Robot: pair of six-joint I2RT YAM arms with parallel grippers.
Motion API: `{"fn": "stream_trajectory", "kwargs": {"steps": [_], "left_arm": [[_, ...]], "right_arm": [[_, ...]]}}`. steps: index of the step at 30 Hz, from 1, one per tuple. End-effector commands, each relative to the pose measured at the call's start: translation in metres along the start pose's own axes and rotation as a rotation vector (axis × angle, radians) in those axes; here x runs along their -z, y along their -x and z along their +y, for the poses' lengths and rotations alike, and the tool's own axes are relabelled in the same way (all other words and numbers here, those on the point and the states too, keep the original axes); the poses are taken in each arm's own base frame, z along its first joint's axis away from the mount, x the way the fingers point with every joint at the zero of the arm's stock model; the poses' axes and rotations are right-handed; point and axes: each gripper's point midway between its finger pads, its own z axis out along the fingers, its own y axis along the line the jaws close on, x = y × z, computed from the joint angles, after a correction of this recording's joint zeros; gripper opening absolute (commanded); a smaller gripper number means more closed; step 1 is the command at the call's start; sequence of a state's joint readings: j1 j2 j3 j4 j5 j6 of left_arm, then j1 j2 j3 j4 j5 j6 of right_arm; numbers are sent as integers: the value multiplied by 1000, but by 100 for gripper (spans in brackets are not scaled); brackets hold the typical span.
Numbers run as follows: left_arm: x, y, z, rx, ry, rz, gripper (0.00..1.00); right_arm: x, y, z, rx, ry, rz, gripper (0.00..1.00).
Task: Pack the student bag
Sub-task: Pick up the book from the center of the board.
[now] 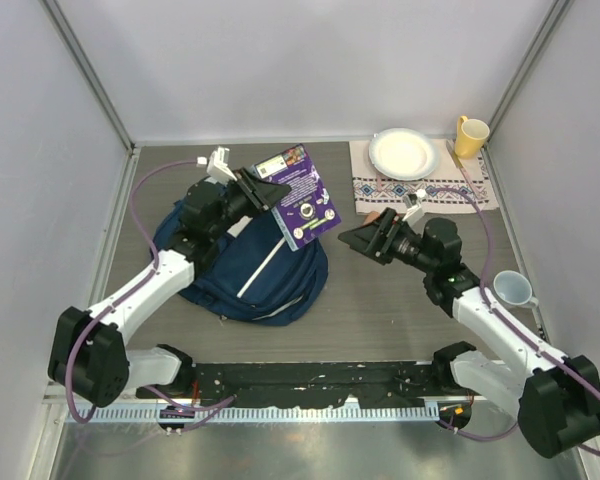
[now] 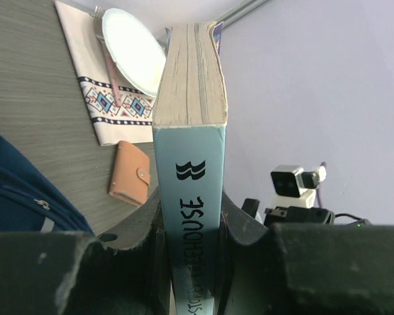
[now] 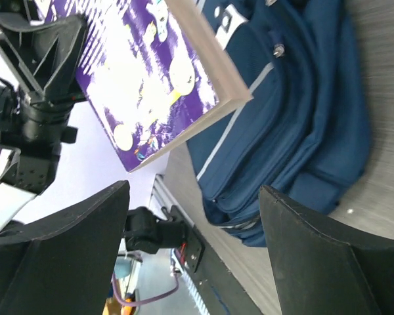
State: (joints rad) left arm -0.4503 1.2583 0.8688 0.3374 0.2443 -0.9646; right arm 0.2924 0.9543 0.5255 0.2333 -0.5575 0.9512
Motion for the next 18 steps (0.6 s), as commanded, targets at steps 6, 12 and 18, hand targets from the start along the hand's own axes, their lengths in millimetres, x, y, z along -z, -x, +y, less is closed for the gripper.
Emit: {"fn": "stream_trajectory", "kwargs": {"steps": [6, 12, 18], "left_arm": [[8, 32, -50, 116, -239, -169, 0], [6, 33, -53, 153, -282, -180, 0], [2, 28, -51, 209, -311, -161, 0]], "right_arm": [[-38, -10, 39, -119, 160, -55, 85], [-47, -12, 49, -182, 226, -84, 85], [-54, -2, 60, -167, 278, -123, 86]]}}
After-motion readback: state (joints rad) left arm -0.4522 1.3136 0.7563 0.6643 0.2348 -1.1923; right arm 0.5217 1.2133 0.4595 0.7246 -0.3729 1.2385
